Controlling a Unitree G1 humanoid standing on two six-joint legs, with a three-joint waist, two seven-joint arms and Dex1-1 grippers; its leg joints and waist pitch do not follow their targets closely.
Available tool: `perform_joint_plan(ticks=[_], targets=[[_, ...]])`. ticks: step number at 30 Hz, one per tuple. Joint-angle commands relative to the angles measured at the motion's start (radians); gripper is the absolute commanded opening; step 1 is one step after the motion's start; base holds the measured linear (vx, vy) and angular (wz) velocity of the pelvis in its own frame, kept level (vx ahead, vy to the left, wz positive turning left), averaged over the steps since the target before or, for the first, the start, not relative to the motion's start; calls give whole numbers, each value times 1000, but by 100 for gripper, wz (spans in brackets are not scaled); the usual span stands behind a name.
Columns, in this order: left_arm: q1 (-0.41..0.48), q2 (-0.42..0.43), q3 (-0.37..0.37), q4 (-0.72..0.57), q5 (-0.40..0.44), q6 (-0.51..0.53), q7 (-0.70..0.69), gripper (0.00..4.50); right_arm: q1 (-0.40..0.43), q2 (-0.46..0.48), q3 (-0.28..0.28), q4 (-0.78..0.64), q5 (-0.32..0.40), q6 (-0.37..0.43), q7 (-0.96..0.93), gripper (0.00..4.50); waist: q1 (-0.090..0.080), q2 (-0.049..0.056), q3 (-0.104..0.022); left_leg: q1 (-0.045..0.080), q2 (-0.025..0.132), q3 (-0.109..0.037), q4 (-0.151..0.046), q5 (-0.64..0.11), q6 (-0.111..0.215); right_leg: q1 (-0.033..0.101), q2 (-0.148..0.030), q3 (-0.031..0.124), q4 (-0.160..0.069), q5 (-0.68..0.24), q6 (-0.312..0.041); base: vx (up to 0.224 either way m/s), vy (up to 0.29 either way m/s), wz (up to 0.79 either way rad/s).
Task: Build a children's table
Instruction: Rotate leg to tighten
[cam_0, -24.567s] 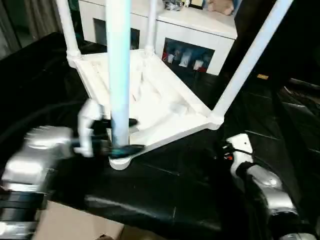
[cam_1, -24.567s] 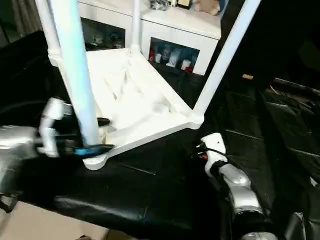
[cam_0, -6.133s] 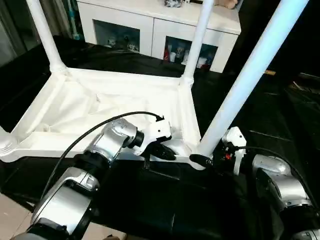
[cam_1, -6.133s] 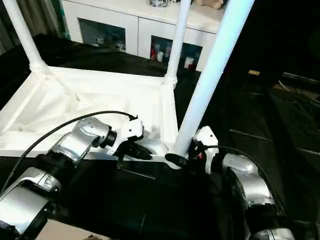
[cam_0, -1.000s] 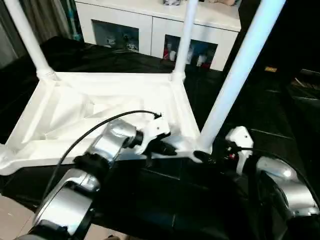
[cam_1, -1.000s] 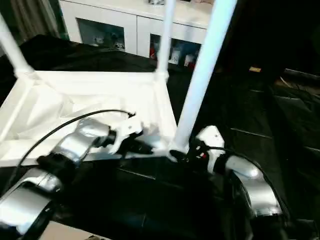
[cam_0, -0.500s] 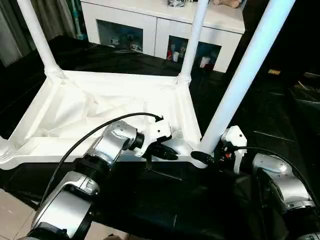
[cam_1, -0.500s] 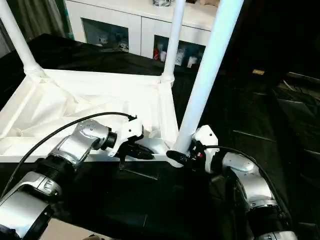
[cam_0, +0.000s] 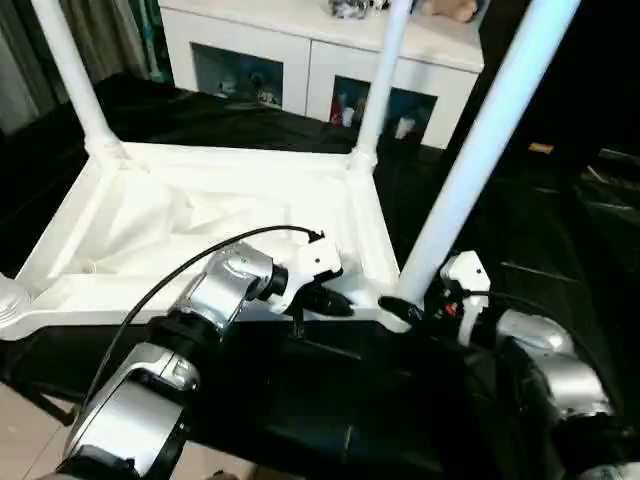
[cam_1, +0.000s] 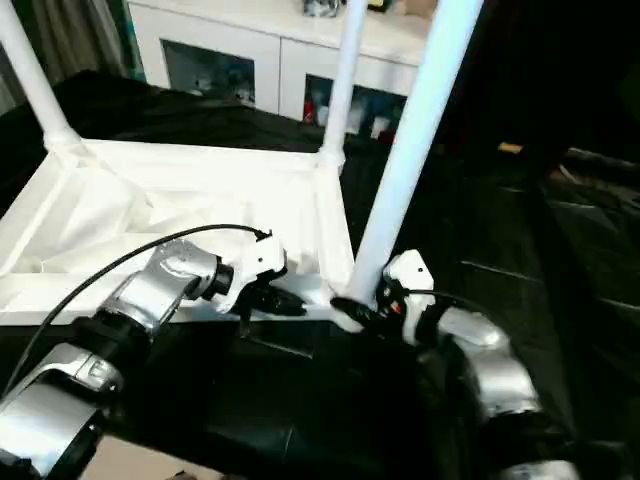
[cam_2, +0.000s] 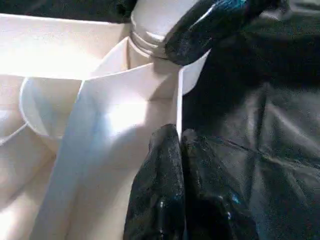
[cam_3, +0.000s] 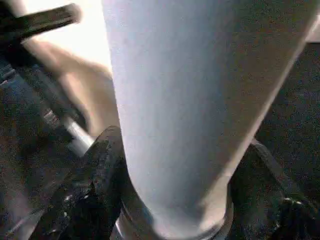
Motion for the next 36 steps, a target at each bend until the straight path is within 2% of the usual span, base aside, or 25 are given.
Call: perform_joint_plan(ticks=[1, 2, 3, 5, 6, 7, 8, 9, 10, 13, 15, 17, 19, 20, 21, 22, 25, 26, 28, 29, 30, 32, 34, 35, 36], targets=[[9, -30, -6, 63, 18, 27, 72, 0, -11, 7, -65, 43, -28, -1, -149, 258, -4, -1, -53, 11, 11, -1, -80, -313, 5, 34, -29, 11, -76, -279, -199, 0, 0, 0], [-5, -56, 3, 91, 22, 33, 128, 0, -7, 44, -84, 41, -33, -2, -231, 258, -7, 6, -54, 12, 11, -2, -81, -319, 3, 34, -28, 11, -77, -285, -193, 0, 0, 0], [-23, -86, 13, 123, 25, 40, 192, 0, -8, 87, -98, 40, -55, -8, -337, 258, -11, 10, -48, 13, 11, -2, -82, -327, -4, 24, -28, 13, -79, -282, -187, 0, 0, 0], [-50, -129, 26, 169, 28, 46, 287, 0, -12, 165, -121, 40, -75, -12, -491, 258, -19, 5, -43, 9, 7, -2, -85, -346, -17, 19, -25, 14, -82, -308, -172, 0, 0, 0], [-50, -129, 26, 169, 28, 46, 287, 0, -12, 165, -121, 40, -75, -12, -491, 258, -18, 2, -45, 11, 5, -3, -85, -347, -16, 22, -25, 13, -84, -319, -164, 0, 0, 0], [-56, -141, 30, 180, 28, 47, 314, 0, -14, 188, -126, 41, -81, -15, -531, 258, -18, 5, -45, 10, 7, -4, -84, -341, -11, 22, -25, 14, -84, -307, -157, 0, 0, 0], [-61, -155, 33, 191, 30, 48, 337, 0, -11, 213, -121, 34, -96, -24, -573, 258, -19, 7, -34, 7, 6, -3, -87, -343, -3, 16, -23, 15, -87, -290, -150, 0, 0, 0], [-63, -168, 32, 198, 35, 46, 361, 0, -6, 245, -109, 19, -113, -37, -608, 258, -21, 6, -30, 4, 5, -3, -88, -344, 2, 16, -20, 15, -87, -278, -142, 0, 0, 0], [-65, -176, 31, 204, 40, 44, 375, 0, -4, 262, -101, 12, -124, -46, -628, 258, -20, 5, -33, 5, 4, -3, -87, -341, 6, 19, -20, 15, -87, -274, -139, 0, 0, 0], [-69, -198, 26, 217, 53, 33, 404, 0, 5, 314, -76, -9, -146, -78, -666, 258, -20, 11, -26, 7, 4, -3, -92, -352, 12, 14, -19, 15, -91, -272, -125, 0, 0, 0], [-74, -205, 18, 228, 60, 22, 405, 0, 9, 339, -71, -17, -144, -102, -673, 327, -20, 15, -23, 7, 5, -4, -94, -364, 12, 14, -18, 15, -91, -274, -122, 0, 0, 0], [-80, -205, 13, 240, 62, 14, 403, 0, 8, 352, -76, -20, -137, -120, -679, 333, -21, 20, -23, 7, 4, -5, -95, -398, 15, 14, -20, 15, -94, -307, -119, 0, 0, 0], [-85, -196, 5, 245, 63, -5, 379, 0, 1, 346, -80, -25, -131, -130, -675, 333, -28, 21, -30, -5, 3, -13, -100, -383, 6, 26, -23, 11, -92, -323, -110, 0, 0, 0], [-85, -193, 3, 246, 64, -9, 373, 0, -1, 343, -83, -26, -128, -131, -669, 361, -31, 21, -28, -3, 4, -11, -99, -371, 7, 22, -22, 12, -93, -300, -115, 0, 0, 0], [-88, -183, 0, 242, 64, -29, 340, 0, -2, 324, -90, -37, -115, -125, -638, 369, -32, 20, -39, 1, 5, -9, -95, -362, 11, 26, -23, 13, -90, -273, -130, 0, 0, 0], [-88, -181, 0, 241, 63, -32, 334, 0, -1, 319, -91, -41, -111, -121, -628, 373, -32, 21, -36, 0, 5, -9, -96, -358, 15, 26, -23, 13, -90, -263, -137, 0, 0, 0], [-91, -172, 1, 238, 61, -48, 304, 0, 7, 290, -96, -62, -91, -103, -572, 379, -30, 19, -44, -1, 6, -5, -90, -314, 35, 34, -24, 13, -85, -197, -161, 0, 0, 0], [-95, -161, 5, 238, 55, -68, 266, 0, 38, 233, -87, -110, -68, -67, -482, 379, -25, 18, -51, -2, 7, -4, -85, -253, 51, 42, -25, 13, -76, -122, -182, 0, 0, 0], [-102, -150, 7, 246, 48, -103, 235, 0, 74, 173, -75, -158, -65, -21, -396, 379, -19, 20, -54, -3, 7, -2, -79, -194, 73, 48, -25, 13, -66, -27, -202, 0, 0, 0], [-102, -149, 7, 247, 47, -109, 230, 0, 80, 164, -73, -164, -66, -14, -384, 379, -14, 16, -55, -5, 3, 0, -73, -146, 93, 54, -24, 13, -60, 45, -218, 0, 0, 0], [-104, -147, 8, 249, 45, -117, 222, 0, 91, 145, -70, -175, -64, -3, -363, 379, -13, 17, -57, -4, 3, 0, -72, -136, 98, 56, -26, 13, -58, 60, -225, 0, 0, 0], [-102, -140, 6, 247, 41, -147, 194, 0, 116, 104, -70, -201, -46, 20, -312, 379, -11, 19, -55, -1, 5, 3, -72, -148, 108, 53, -27, 13, -60, 60, -243, 0, 0, 0], [-97, -131, 6, 240, 36, -171, 156, 0, 144, 54, -70, -243, -14, 49, -239, 379, -8, 23, -52, 2, 7, 3, -75, -189, 105, 53, -28, 13, -68, -4, -247, 0, 0, 0], [-93, -128, 4, 235, 34, -183, 136, 0, 155, 35, -71, -261, -2, 59, -212, 379, -5, 19, -50, 4, 10, 3, -75, -213, 102, 51, -29, 14, -71, -46, -242, 0, 0, 0], [-88, -123, 4, 230, 30, -196, 109, 0, 167, 10, -71, -285, 16, 77, -178, 379, -4, 20, -49, 3, 10, 3, -77, -230, 97, 51, -29, 14, -74, -89, -235, 0, 0, 0]])
